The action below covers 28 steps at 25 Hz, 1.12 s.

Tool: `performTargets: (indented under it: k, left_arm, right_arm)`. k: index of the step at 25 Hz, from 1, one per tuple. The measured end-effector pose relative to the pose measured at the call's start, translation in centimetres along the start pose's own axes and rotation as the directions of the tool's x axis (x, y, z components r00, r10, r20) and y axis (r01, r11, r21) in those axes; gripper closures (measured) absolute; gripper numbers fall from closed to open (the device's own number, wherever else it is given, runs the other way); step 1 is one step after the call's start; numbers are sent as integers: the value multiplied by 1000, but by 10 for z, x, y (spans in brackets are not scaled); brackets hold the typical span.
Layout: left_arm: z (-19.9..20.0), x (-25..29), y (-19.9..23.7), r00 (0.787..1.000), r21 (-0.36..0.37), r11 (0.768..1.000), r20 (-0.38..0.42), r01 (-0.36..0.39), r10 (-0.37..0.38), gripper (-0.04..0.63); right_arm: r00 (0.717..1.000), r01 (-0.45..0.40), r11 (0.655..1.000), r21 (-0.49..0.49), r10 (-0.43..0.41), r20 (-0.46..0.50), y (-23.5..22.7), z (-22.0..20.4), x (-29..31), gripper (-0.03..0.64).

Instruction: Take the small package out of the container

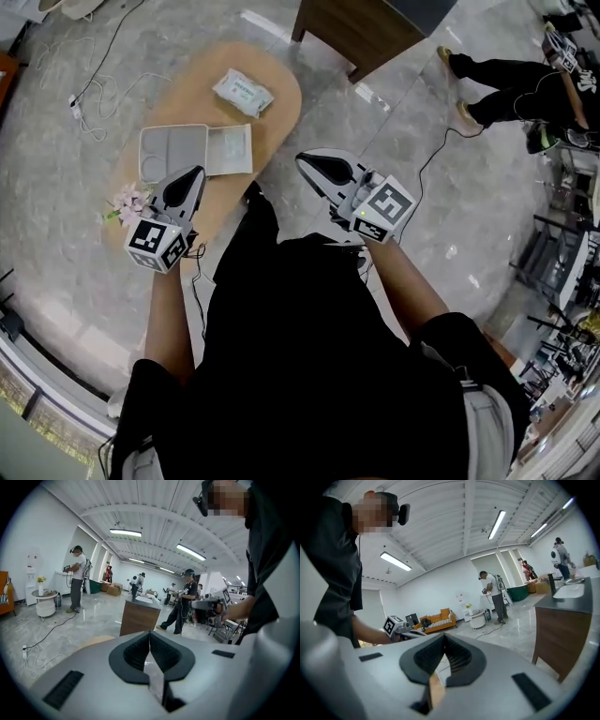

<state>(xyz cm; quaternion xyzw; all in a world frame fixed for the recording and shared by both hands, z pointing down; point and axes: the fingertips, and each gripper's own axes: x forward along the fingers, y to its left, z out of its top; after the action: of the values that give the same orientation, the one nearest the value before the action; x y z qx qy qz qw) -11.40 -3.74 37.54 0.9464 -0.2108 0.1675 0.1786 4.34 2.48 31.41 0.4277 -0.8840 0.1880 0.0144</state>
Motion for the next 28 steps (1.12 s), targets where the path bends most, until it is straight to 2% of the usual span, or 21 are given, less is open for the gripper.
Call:
performTargets:
  k: [6,10,12,15,23,28]
  left_arm:
    - [-35,43,41,995,10,1000,-92,28,-26,577]
    - [-69,66,60,989,11,1000,-149,-1,2,577]
    - [-85,75,67,984,6,1000,-180,-14,15,574]
    - [-113,93,80,973,10,1000,-230,-26,28,527]
    - [-198,133,86,920,96,994,-382,-51,84,509]
    - [-249,163,92,876,152,988,-472,-28,98,502]
  right_arm:
    - [998,-15,998,-61,11,-67,-40,2,51,604]
    - [981,-127,981,-145,103,-162,-52,-23,75,604]
    - [969,-171,979,-112,147,-196,-62,-41,85,604]
    - [952,-224,973,-59,205,-229,-82,-71,102,604]
    - [877,-386,922,-17,362,-315,-114,-132,127,604]
    - [858,-443,896,-22,416,-300,-129,-150,147,604]
